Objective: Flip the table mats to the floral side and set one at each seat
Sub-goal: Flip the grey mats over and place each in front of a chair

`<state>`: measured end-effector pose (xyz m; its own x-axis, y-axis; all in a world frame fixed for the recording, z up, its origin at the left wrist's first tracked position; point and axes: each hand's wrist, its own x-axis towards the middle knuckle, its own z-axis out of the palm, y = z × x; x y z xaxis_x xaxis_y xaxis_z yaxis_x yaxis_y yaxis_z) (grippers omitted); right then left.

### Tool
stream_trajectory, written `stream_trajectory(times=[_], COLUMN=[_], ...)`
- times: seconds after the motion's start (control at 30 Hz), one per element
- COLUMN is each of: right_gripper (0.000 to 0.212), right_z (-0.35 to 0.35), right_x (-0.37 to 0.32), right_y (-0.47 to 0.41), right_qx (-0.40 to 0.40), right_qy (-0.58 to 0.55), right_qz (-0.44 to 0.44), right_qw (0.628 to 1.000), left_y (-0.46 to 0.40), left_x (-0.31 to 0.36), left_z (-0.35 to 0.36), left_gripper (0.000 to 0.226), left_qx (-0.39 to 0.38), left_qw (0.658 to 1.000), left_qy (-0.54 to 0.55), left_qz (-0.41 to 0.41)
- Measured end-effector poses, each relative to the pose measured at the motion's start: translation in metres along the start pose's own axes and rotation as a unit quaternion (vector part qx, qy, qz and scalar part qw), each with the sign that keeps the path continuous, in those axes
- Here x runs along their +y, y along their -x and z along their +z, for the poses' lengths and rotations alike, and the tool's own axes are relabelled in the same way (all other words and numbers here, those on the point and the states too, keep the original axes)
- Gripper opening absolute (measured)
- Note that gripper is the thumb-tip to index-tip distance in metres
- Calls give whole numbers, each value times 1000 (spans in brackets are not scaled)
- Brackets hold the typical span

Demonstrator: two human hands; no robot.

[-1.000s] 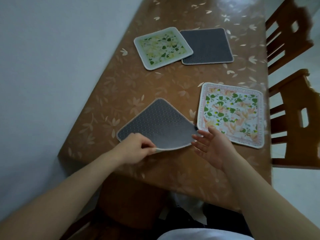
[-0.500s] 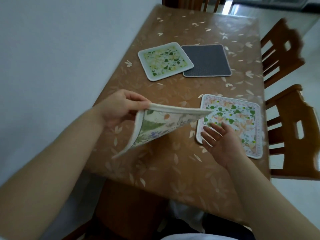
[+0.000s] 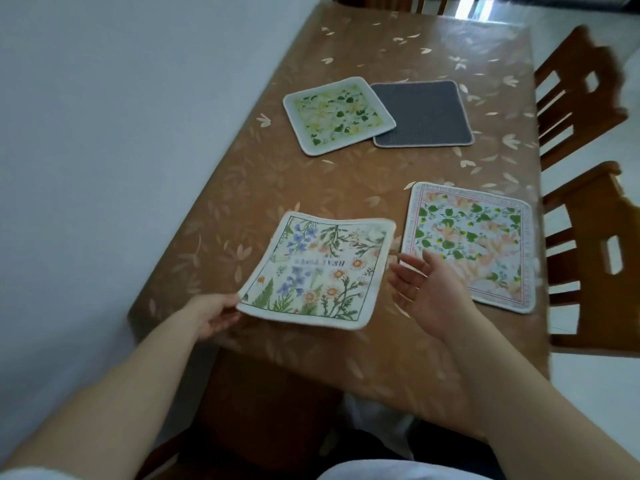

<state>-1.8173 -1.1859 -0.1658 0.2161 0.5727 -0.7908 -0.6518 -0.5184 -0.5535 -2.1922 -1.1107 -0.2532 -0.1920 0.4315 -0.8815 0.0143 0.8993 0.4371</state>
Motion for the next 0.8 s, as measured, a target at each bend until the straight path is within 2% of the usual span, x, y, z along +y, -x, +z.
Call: stream_trajectory(times=[0.33,0.47,0.67,0.8], right_gripper=[37,38,43,43], right_z=[6,2,-14,-27], right_x=[13,22,39,47], right_y=[-3,-7,-18,-24], right_qx=[-19,-14,10,19], right_qy=[25,33,43,40], right_qz=[36,57,84,96], right_qw=[999,998,995,994], left_y=[-1,-2,-6,-11], left_x=[-13,-18,-17,-7], left_z=[16,12,14,18], left_gripper=[11,21,22,36], left_qx=[-38,0,63,16], left_qw=[999,1000,996,998], left_qy=[29,-1,-30,15], left_qz=[0,12,52,62])
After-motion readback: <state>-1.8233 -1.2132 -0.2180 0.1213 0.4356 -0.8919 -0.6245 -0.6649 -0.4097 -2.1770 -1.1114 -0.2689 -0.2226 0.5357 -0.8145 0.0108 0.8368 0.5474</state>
